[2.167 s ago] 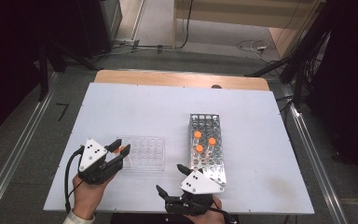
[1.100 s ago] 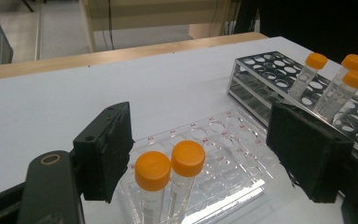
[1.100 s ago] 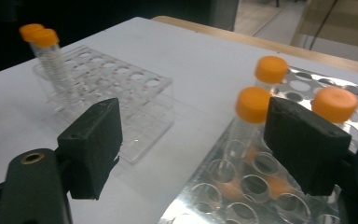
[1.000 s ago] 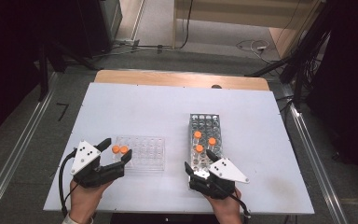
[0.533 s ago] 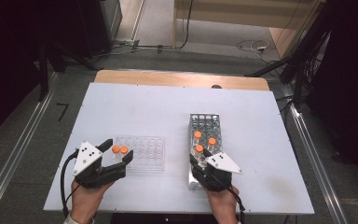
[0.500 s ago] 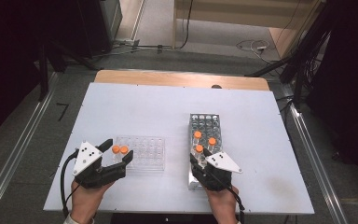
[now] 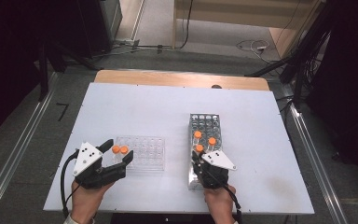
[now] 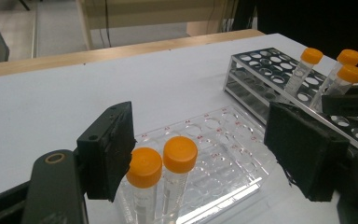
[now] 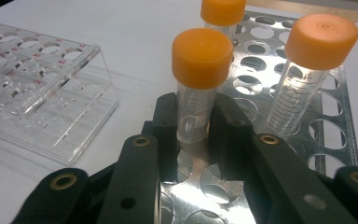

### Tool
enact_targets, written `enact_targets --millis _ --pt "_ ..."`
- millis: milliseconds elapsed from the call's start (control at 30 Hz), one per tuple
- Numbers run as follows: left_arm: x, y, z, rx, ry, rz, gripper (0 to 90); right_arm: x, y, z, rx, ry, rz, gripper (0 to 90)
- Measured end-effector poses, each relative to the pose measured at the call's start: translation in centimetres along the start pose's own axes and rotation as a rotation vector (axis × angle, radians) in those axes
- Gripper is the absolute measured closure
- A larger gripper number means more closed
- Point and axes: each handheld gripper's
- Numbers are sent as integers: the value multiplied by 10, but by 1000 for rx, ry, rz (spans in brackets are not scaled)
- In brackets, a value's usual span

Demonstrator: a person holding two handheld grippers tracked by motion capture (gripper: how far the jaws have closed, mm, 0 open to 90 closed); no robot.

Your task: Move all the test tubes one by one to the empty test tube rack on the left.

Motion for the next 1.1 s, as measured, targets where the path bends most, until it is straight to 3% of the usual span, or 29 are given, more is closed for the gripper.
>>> enact_targets --millis 700,1100 --pt "1 1 2 -6 -5 5 217 11 16 2 19 -21 76 725" --pt "2 3 4 -9 -11 10 216 25 34 0 11 12 140 725"
Point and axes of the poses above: each handheld gripper's, and its own axes: y roughly backward along the jaws, x roughly out of its top, z roughly to its right, and after that the axes turned 7 degrees about z, right-handed
